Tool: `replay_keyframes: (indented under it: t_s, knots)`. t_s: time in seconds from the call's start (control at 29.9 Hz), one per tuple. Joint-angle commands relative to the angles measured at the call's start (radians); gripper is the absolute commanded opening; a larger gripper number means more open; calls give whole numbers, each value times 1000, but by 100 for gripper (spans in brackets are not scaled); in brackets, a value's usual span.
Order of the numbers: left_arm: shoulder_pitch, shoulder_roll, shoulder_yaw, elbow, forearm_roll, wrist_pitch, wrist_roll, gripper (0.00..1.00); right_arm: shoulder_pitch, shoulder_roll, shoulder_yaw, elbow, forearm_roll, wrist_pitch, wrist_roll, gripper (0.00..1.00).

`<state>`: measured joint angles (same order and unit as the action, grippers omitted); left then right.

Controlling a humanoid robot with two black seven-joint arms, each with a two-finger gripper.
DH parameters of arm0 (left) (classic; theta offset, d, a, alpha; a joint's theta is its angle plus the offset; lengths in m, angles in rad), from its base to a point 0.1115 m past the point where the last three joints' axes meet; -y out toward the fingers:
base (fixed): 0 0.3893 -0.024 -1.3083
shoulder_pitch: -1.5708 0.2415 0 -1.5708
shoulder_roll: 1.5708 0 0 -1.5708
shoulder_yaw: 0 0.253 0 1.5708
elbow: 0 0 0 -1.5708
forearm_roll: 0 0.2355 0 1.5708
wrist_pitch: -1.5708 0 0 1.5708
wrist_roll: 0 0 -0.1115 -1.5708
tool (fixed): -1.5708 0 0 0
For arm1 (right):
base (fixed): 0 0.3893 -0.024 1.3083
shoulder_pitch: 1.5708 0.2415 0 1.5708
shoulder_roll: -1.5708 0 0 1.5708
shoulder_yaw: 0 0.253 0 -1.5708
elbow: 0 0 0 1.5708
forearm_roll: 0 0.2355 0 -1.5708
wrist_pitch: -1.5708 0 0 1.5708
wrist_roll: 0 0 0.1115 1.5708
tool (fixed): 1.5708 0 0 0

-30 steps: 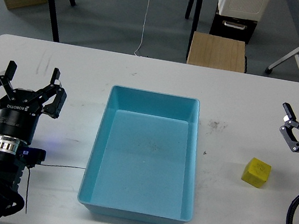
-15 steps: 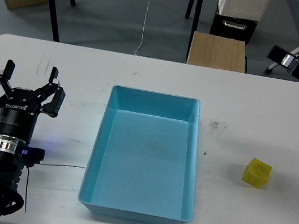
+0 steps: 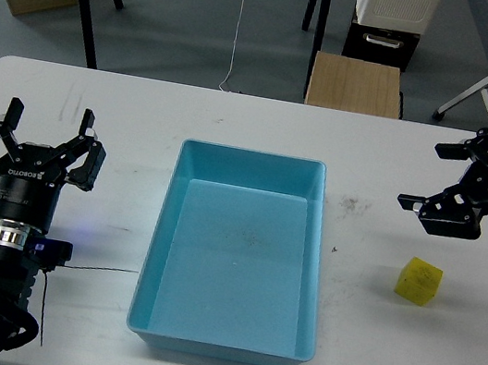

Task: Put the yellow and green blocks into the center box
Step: 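Lower the right gripper onto the yellow cube and close it, then lift the yellow cube and lower it into the blue tray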

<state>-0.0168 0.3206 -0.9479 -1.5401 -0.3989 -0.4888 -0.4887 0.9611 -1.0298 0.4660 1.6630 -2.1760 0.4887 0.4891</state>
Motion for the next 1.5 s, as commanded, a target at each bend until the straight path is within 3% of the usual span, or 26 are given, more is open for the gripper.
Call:
replay_keyframes:
  t_s: [0.0, 0.33, 1.2, 1.47]
  knots:
    - [0, 0, 0, 0, 0, 0, 0, 100, 97, 20, -202, -5, -6, 0, 0, 97]
    - [0, -14, 0, 9, 0, 0, 0, 100, 100, 37, -320, -63, -6, 0, 0, 98]
    - [-2, -14, 0, 21, -1, 0, 0, 100, 5, 234, -391, -350, -6, 0, 0, 97]
    - [0, -14, 0, 21, -1, 0, 0, 100, 7, 255, -412, -365, -6, 0, 0, 95]
